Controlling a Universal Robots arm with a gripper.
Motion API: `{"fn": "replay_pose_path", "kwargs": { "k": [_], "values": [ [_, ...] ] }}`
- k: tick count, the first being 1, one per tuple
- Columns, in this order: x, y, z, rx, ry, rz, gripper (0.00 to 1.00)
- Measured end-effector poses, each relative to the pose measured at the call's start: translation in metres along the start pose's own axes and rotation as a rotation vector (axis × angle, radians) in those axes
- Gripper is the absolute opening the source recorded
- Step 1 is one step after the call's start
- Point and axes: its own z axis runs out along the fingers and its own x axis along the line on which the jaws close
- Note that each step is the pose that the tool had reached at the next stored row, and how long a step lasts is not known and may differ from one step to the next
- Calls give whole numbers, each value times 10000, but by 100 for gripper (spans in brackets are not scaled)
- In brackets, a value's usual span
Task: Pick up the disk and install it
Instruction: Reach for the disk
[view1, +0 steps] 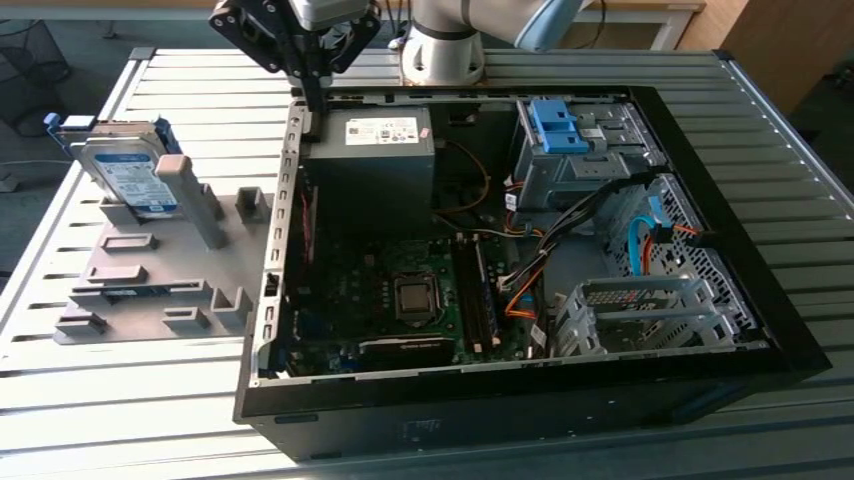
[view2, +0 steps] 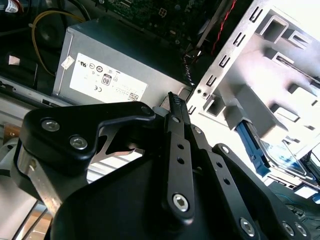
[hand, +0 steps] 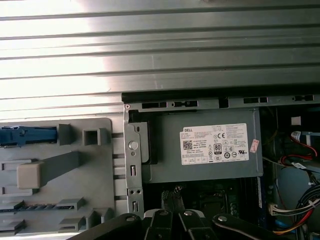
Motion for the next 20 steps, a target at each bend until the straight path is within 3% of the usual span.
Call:
{"fn": "replay_pose_path", "kwargs": {
  "k": [20],
  "values": [
    [46,-3,-1,-1,0,1,11]
  ]
}}
